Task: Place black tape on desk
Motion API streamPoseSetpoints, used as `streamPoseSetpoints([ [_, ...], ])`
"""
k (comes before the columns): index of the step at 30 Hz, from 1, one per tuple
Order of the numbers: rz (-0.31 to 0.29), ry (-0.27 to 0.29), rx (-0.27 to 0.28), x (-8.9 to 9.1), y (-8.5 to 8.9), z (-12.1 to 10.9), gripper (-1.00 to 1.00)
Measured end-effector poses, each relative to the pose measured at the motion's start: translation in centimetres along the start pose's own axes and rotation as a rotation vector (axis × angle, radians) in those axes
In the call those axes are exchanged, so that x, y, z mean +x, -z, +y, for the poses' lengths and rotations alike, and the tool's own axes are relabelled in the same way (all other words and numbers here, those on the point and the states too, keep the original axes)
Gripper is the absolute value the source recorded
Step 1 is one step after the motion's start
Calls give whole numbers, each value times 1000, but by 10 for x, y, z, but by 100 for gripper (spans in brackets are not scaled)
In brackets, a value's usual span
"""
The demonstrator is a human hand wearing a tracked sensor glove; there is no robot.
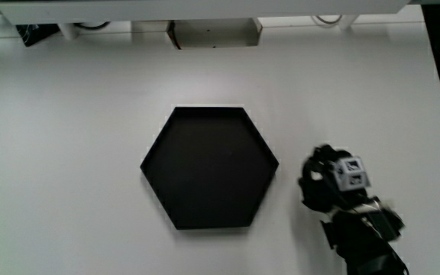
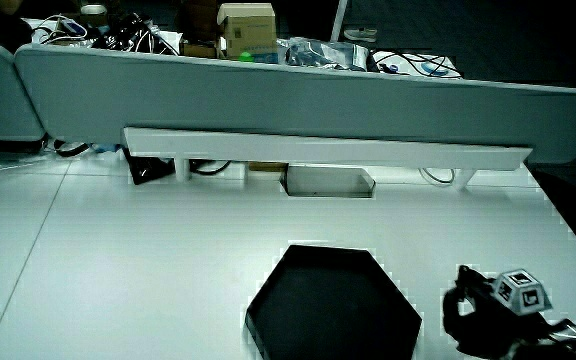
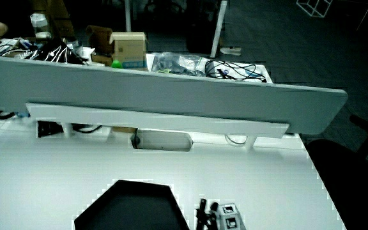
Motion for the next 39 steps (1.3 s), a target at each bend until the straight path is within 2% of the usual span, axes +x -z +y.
streamPoseSetpoints([
  [1, -15, 12, -39, 0, 11, 10, 0],
  [3, -5, 25, -75, -2, 18, 17, 0],
  [4, -24, 49, -79, -3, 20, 20, 0],
  [5, -14, 43, -90, -4, 20, 22, 0],
  [6, -23, 60, -107, -4, 20, 22, 0],
  [7, -21, 48, -132, -4, 25, 26, 0],
  [8, -41, 71, -145, -2, 29, 29, 0],
  [10, -50, 79, -134, -1, 31, 27, 0],
  [11, -50, 81, -158, 0, 35, 28, 0],
  [13, -52, 83, -154, 0, 41, 28, 0],
  [14, -67, 99, -183, 0, 45, 29, 0],
  [15, -82, 104, -168, -1, 44, 26, 0],
  [17, -71, 111, -185, 1, 47, 29, 0],
  [18, -65, 104, -210, 1, 49, 31, 0],
  [20, -95, 128, -220, -4, 46, 29, 0],
  [21, -78, 104, -243, -5, 48, 31, 0],
  [22, -60, 100, -251, -5, 48, 31, -8],
  [23, -68, 114, -248, -4, 50, 32, -15],
  [25, -71, 123, -290, -1, 55, 35, -31],
  [26, -48, 118, -275, 0, 54, 33, -38],
  [27, -33, 110, -291, 3, 56, 33, -46],
  [28, -8, 125, -297, 6, 60, 33, -54],
  [30, 0, 138, -297, 12, 64, 27, -69],
  [31, 0, 170, -261, 16, 64, 21, -77],
  [32, 31, 145, -216, 17, 62, 14, -85],
  [34, 52, 155, -155, 23, 74, 1, -100],
  [37, 82, 170, -65, 31, 92, -18, -100],
  [39, 115, 197, -24, 35, 101, -30, -100],
])
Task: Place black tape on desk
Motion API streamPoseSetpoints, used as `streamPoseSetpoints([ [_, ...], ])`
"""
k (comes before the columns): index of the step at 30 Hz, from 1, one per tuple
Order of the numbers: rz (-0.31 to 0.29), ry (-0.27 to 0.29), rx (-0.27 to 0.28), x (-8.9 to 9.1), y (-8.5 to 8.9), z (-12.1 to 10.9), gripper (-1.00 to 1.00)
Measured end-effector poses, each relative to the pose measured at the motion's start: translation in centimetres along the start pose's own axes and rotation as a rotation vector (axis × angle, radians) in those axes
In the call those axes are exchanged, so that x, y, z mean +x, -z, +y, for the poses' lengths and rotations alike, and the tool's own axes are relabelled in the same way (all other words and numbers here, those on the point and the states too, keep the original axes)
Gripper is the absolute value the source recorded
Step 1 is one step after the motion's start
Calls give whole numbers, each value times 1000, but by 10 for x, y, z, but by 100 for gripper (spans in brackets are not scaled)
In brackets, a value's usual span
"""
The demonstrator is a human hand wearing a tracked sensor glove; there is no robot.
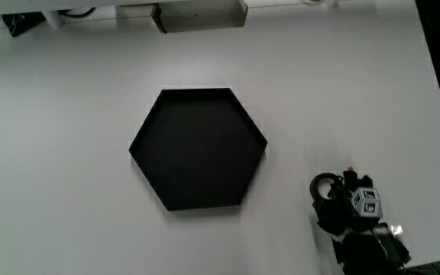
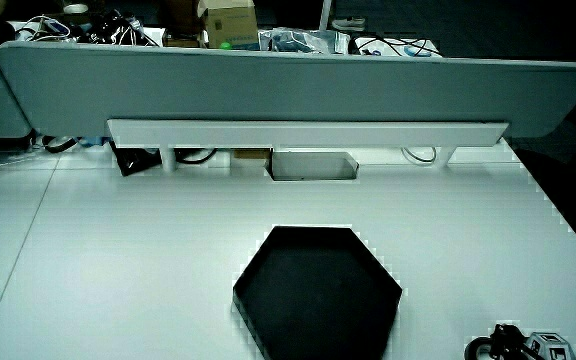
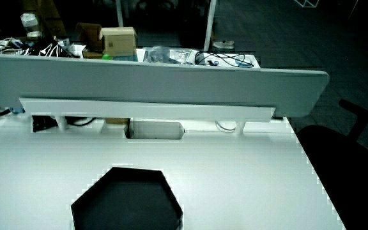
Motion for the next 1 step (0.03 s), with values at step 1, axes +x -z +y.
streamPoseSetpoints([
  [1, 19, 12, 19, 4, 4, -6, -100],
])
